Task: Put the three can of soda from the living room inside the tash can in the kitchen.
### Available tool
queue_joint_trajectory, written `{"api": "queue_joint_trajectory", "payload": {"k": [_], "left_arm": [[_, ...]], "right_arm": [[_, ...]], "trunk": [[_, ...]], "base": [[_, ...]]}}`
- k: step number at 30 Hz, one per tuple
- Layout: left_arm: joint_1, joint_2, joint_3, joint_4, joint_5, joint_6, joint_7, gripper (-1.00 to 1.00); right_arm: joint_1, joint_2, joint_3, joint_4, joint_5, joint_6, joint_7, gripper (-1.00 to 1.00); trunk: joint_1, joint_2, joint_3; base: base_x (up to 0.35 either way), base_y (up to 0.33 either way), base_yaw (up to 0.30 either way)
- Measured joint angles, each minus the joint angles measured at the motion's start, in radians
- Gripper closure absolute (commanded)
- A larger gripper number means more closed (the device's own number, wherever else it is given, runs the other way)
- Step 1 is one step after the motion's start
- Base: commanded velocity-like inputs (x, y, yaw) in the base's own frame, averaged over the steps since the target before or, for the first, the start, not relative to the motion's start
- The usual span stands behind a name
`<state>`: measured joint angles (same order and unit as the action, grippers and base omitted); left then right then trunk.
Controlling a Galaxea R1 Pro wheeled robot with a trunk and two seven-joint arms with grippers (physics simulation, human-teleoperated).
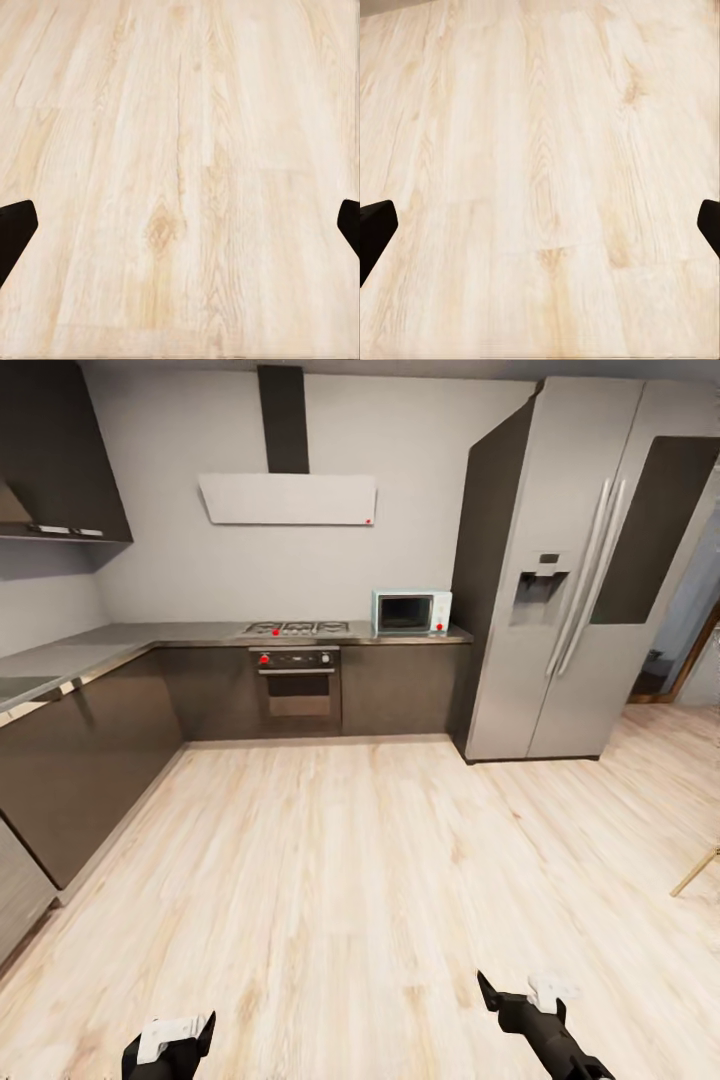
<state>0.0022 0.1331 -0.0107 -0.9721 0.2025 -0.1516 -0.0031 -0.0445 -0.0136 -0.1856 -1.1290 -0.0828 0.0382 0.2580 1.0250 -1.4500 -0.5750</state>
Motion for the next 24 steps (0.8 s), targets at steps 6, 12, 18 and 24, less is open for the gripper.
{"api": "queue_joint_trajectory", "payload": {"k": [6, 12, 18, 24], "left_arm": [[0.001, 0.000, 0.001, 0.000, 0.000, 0.000, -0.001, -1.00], [0.000, 0.000, 0.001, 0.000, 0.000, 0.000, -0.003, -1.00], [0.000, 0.000, 0.001, 0.001, 0.000, 0.000, -0.003, -1.00], [-0.001, -0.001, 0.001, 0.001, 0.000, 0.001, -0.004, -1.00]], "right_arm": [[0.000, 0.000, -0.002, 0.000, -0.002, -0.003, 0.001, -1.00], [0.000, -0.001, 0.000, 0.000, -0.003, 0.000, 0.001, -1.00], [0.000, -0.002, -0.001, 0.000, -0.003, 0.001, 0.001, -1.00], [0.000, -0.002, -0.001, 0.000, -0.004, 0.000, 0.001, -1.00]], "trunk": [[0.000, 0.000, 0.000], [0.000, 0.000, 0.001], [0.000, 0.000, 0.004], [0.000, 0.000, 0.007]], "base": [[-0.204, -0.191, -0.027], [-0.058, -0.052, -0.189], [-0.015, -0.014, -0.234], [-0.004, 0.102, -0.245]]}}
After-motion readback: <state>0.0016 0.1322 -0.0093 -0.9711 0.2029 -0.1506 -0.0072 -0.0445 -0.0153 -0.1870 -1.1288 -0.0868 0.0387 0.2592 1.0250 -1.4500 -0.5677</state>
